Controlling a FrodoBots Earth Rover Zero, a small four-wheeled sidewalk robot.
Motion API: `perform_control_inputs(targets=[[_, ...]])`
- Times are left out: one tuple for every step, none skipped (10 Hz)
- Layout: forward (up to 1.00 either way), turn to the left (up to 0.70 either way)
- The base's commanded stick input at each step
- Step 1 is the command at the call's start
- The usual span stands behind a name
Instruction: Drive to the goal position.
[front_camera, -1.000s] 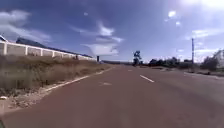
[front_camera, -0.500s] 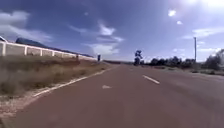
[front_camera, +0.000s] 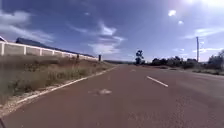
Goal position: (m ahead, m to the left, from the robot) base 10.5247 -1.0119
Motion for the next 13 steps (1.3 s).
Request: perform_control_inputs(targets=[[0.91,0.0],[0.91,0.0],[0.91,0.0],[0.91,0.0],[0.91,0.0],[0.86,0.0],[0.86,0.0],[0.87,0.0],[0.87,0.0],[0.88,0.0],[0.88,0.0],[0.88,0.0],[0.89,0.0]])
